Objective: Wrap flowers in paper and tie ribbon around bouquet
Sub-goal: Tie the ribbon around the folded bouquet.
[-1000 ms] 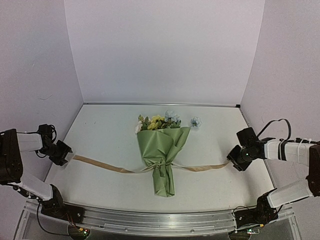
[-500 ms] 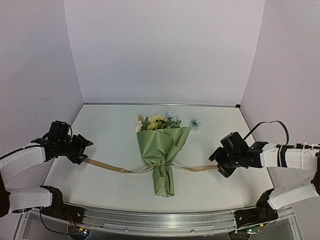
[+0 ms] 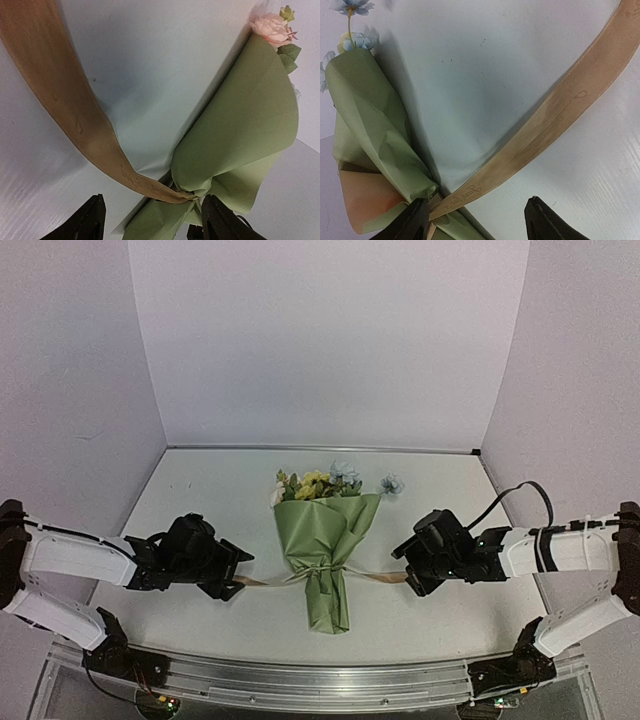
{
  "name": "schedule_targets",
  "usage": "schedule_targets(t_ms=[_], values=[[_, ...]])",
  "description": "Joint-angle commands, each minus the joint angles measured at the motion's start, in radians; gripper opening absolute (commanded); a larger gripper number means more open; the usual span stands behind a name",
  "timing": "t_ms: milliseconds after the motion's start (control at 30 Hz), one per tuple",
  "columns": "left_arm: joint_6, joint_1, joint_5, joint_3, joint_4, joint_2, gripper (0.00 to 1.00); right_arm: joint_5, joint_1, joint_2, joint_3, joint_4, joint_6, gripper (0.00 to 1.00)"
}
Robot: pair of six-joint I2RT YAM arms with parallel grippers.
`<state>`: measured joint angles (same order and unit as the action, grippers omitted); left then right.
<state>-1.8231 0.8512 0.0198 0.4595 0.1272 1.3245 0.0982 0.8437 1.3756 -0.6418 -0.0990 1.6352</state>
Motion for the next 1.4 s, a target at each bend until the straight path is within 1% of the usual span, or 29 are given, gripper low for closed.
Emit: schedule_targets(t_ms=[0,67,200,300,367,500,533,567,700,833,867,967,1100,1200,1267,1300,1367], values=[[-0.191,0.062,-0.036,0.016,0.286,0.142,0.68,0.025,0.02,0.041,-0.012,0.089,0.081,0.67],[-0.21,0.081,-0.031,0.033,0.337,0.2,0.69,0.021,0.027,0.058,-0.006,0.092,0.094,0.67],[-0.24,0.102,-0.023,0.074,0.39,0.28,0.69,-0.002,0.041,0.093,0.019,0.168,0.121,0.66],[-0.255,0.117,-0.023,0.092,0.397,0.31,0.69,-0.002,0.048,0.108,0.018,0.181,0.127,0.66],[-0.266,0.123,0.005,0.1,0.412,0.33,0.66,-0.006,0.053,0.122,0.011,0.186,0.127,0.66],[-0.289,0.133,0.0,0.104,0.436,0.354,0.58,-0.015,0.06,0.15,0.005,0.201,0.126,0.66],[-0.292,0.134,0.002,0.106,0.441,0.359,0.56,-0.017,0.061,0.158,0.005,0.206,0.128,0.66],[-0.294,0.134,0.002,0.103,0.453,0.367,0.52,-0.021,0.062,0.165,0.004,0.213,0.127,0.66],[-0.315,0.134,-0.009,0.068,0.524,0.387,0.28,-0.039,0.062,0.2,-0.009,0.231,0.12,0.65],[-0.309,0.134,-0.01,0.04,0.566,0.391,0.1,-0.048,0.062,0.24,-0.024,0.256,0.122,0.65],[-0.304,0.134,-0.035,0.035,0.575,0.392,0.07,-0.055,0.062,0.255,-0.033,0.262,0.119,0.65],[-0.294,0.134,-0.049,0.022,0.595,0.387,0.0,-0.07,0.062,0.294,-0.051,0.29,0.121,0.64],[-0.268,0.131,-0.054,0.015,0.587,0.371,0.0,-0.084,0.062,0.333,-0.068,0.31,0.121,0.62],[-0.241,0.124,-0.048,0.012,0.594,0.369,0.0,-0.085,0.063,0.352,-0.074,0.32,0.121,0.54],[-0.219,0.117,-0.046,0.009,0.595,0.365,0.0,-0.081,0.062,0.357,-0.074,0.323,0.115,0.46],[-0.203,0.114,-0.046,0.009,0.587,0.362,0.0,-0.075,0.061,0.359,-0.073,0.323,0.11,0.39],[-0.166,0.103,-0.048,0.009,0.563,0.348,0.0,-0.064,0.059,0.357,-0.071,0.323,0.097,0.22]])
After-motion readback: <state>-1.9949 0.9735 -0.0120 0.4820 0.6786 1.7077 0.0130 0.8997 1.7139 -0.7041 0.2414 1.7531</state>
